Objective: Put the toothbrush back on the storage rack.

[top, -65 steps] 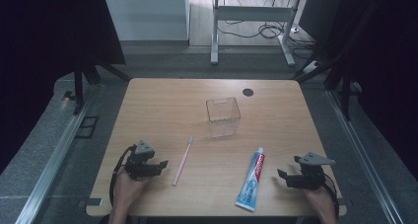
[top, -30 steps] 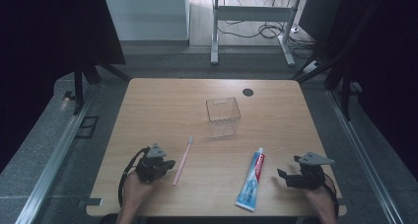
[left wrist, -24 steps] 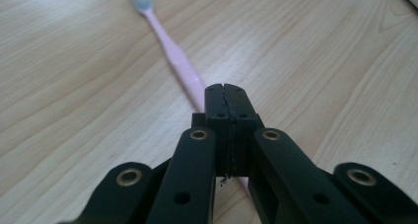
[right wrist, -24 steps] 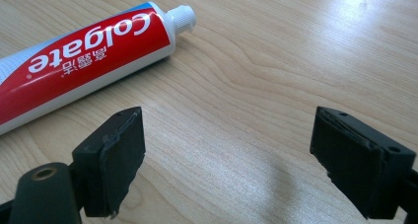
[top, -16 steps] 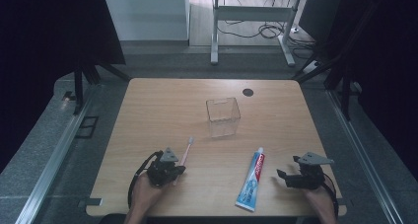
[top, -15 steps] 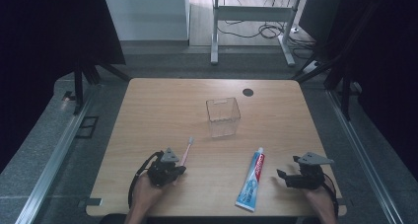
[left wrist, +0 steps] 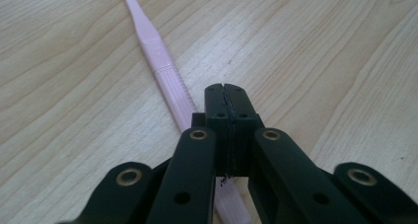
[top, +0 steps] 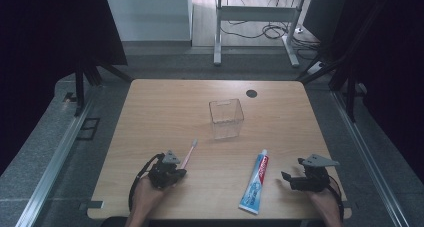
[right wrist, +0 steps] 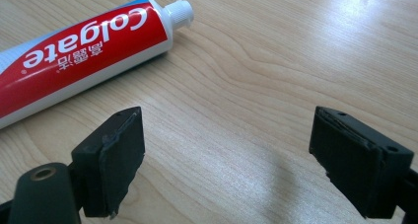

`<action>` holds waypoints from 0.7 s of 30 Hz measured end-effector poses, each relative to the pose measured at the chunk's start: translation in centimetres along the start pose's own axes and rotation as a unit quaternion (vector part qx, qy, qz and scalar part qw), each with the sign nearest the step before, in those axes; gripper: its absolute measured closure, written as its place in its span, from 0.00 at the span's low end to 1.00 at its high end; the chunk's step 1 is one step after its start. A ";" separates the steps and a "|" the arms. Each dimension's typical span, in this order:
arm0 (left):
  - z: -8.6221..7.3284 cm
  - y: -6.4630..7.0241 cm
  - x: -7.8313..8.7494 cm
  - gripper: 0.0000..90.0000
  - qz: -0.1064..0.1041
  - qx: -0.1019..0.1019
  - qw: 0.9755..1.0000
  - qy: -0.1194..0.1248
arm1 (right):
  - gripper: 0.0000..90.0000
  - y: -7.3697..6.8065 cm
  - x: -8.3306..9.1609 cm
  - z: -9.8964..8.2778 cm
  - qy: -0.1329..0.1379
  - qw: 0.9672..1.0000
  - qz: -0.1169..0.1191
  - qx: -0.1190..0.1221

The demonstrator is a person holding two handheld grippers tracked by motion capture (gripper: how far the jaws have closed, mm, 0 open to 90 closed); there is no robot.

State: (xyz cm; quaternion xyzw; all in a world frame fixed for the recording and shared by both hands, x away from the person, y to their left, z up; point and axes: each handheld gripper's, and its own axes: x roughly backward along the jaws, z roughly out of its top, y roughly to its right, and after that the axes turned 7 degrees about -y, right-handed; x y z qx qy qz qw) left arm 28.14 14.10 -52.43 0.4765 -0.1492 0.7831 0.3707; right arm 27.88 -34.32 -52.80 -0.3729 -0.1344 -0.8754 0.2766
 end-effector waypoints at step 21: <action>-0.9 -2.0 1.2 0.99 0.023 0.011 1.000 -0.001 | 0.15 0.0 -0.3 -0.1 -0.007 1.000 0.014 0.001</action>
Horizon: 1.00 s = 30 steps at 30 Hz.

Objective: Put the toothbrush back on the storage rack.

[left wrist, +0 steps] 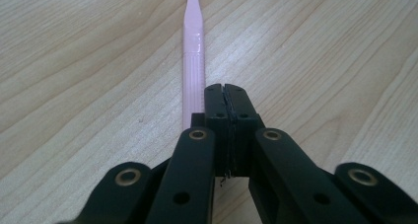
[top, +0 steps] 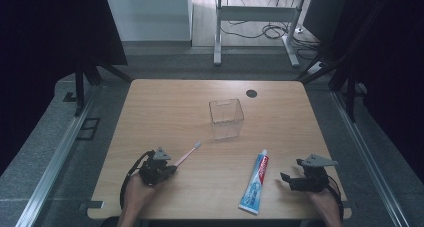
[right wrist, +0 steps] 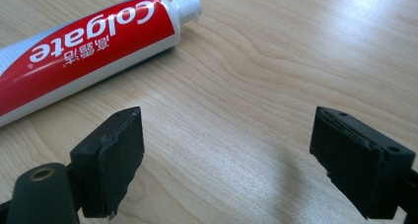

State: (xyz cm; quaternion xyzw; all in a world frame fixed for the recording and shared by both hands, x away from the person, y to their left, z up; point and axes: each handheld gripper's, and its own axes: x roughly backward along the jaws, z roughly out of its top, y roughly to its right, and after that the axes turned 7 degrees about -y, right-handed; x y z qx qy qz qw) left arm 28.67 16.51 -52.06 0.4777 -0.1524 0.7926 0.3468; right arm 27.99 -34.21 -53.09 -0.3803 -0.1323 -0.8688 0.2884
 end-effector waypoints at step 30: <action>3.0 -1.2 0.6 0.81 0.018 -0.012 0.997 -0.079 | 0.15 -0.3 0.0 0.0 -0.001 1.000 -0.004 0.003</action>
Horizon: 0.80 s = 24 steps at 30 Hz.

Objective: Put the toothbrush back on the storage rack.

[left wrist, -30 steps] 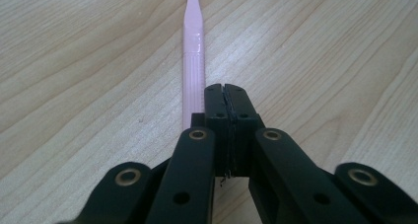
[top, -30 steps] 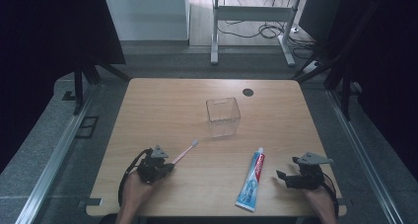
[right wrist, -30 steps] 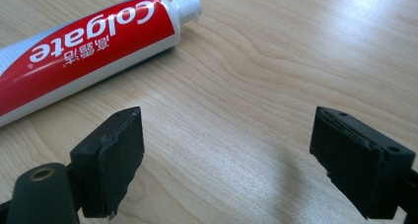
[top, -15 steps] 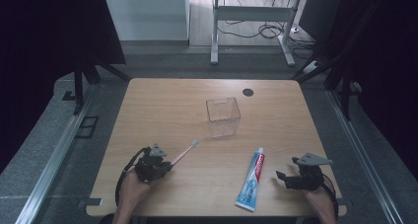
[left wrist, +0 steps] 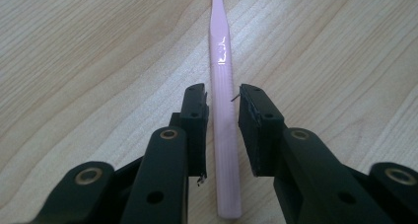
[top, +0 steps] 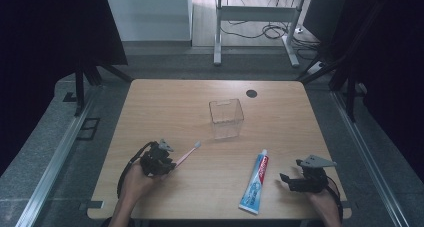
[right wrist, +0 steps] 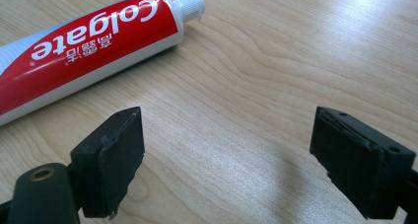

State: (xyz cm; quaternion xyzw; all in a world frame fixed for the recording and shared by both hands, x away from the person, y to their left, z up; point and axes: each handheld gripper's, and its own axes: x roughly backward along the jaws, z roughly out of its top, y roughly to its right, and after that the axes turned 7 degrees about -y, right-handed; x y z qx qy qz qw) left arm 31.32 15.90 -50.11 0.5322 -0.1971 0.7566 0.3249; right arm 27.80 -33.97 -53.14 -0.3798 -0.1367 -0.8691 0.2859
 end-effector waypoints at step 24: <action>5.8 -0.6 -1.2 0.78 -0.015 -0.014 0.993 -0.115 | 0.15 0.0 -0.1 0.0 -0.006 1.000 0.001 -0.002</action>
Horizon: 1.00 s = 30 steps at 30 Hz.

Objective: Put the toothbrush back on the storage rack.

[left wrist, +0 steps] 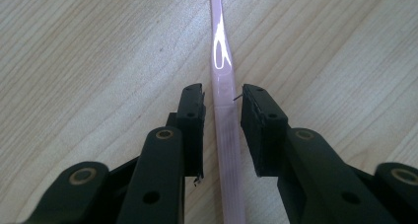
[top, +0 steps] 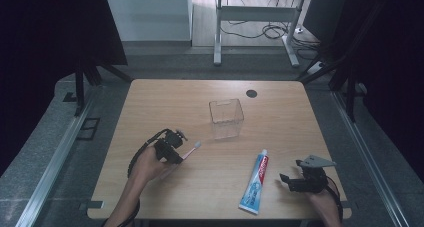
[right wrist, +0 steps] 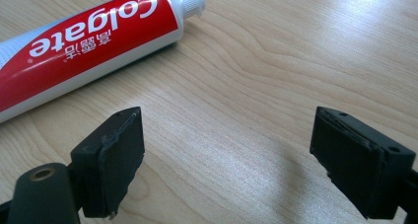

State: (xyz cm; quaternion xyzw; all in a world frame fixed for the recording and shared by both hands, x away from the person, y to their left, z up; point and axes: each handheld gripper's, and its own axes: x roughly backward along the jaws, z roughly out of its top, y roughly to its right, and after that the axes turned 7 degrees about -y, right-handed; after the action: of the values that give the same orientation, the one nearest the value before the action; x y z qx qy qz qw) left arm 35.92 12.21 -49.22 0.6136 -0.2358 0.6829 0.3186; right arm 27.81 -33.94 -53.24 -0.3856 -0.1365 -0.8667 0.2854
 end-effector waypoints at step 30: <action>2.2 0.4 0.2 0.88 0.007 0.010 1.000 -0.025 | 0.15 0.0 0.0 0.0 -0.001 1.000 0.000 0.001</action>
State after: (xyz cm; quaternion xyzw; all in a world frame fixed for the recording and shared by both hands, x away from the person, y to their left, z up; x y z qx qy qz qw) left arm 37.13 10.38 -48.72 0.6323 -0.2413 0.6714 0.3020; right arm 27.83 -33.93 -53.26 -0.3867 -0.1374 -0.8660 0.2857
